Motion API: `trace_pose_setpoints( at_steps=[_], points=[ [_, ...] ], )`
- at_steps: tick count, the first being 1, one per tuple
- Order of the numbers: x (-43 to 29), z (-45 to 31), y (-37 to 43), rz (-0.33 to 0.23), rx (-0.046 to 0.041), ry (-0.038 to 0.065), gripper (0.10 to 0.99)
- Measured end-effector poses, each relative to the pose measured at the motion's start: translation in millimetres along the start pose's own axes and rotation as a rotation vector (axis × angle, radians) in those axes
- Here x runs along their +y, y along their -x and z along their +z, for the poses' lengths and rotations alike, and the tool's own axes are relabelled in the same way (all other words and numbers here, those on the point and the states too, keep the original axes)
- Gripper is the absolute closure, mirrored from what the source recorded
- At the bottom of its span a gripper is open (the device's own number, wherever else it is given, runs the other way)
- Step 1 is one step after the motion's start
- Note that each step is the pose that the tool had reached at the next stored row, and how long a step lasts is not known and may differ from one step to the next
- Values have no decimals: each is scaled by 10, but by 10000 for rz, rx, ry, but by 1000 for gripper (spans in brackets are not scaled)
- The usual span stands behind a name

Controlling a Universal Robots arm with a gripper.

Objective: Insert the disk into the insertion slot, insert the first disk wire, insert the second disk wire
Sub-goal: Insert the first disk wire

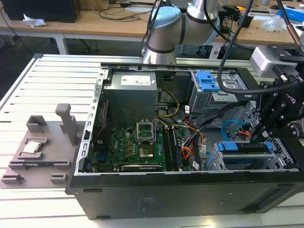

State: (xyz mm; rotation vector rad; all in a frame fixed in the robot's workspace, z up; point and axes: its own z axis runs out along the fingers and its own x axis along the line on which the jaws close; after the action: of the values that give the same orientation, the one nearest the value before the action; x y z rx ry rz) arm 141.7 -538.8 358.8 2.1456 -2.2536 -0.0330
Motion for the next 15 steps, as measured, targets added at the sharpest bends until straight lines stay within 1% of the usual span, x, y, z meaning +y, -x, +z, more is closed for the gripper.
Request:
trace_pose_setpoints(
  at_steps=[6, 11, 15],
  points=[
    [-13, 37, 1, 0, 2, 0, 922],
    [-41, 76, 7, 0, -1, 0, 922],
    [-67, 102, 28, 0, -2, 0, 922]
  ],
)
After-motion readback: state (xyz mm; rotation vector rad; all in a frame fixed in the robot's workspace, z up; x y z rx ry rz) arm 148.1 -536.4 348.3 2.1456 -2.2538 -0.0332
